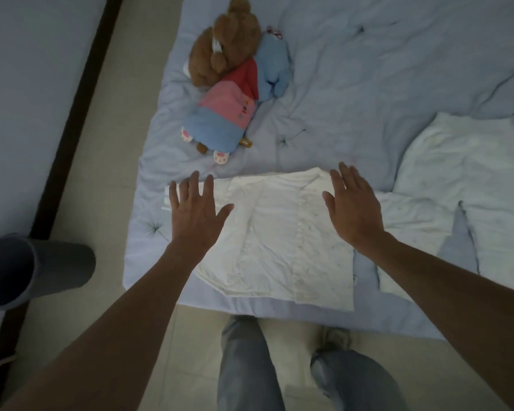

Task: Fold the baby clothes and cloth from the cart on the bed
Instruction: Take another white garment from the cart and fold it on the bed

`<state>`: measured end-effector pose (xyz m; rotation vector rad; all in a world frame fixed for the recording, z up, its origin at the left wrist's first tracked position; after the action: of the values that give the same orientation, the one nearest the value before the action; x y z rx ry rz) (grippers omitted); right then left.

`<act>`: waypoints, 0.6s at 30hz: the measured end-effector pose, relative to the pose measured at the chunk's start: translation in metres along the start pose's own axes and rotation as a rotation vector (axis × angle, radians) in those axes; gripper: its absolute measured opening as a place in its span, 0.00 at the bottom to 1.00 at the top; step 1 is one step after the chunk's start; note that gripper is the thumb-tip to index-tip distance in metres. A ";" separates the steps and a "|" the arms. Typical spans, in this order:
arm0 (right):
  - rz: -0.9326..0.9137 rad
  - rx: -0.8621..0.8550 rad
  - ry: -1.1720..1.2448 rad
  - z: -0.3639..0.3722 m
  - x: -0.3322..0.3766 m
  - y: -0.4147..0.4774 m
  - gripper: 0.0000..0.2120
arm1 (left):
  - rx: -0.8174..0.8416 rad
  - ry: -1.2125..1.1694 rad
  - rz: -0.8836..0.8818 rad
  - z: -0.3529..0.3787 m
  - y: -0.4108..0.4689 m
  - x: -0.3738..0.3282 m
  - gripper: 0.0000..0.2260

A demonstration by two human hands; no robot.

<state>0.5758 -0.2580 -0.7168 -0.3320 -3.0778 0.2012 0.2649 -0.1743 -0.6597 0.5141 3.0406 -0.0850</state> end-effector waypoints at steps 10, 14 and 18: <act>0.273 0.050 0.088 0.018 0.038 -0.012 0.29 | 0.097 0.084 0.483 0.019 0.058 -0.050 0.34; 0.441 0.046 0.119 0.029 0.053 -0.037 0.33 | 0.135 0.100 0.639 0.038 0.075 -0.049 0.35; 0.632 0.054 0.192 0.042 0.064 -0.072 0.34 | 0.137 0.094 0.821 0.046 0.081 -0.055 0.40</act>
<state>0.4959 -0.3192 -0.7474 -1.2293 -2.6724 0.2478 0.3454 -0.1185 -0.7055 1.7428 2.6506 -0.2286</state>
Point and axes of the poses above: each hand's wrist, its own y-axis towards the middle knuckle, its own z-axis out of the palm, x = y × z, the point moved 6 cm from there along y, towards the middle knuckle, and after that the axes turned 9 degrees about -y, right-handed, at the moved point
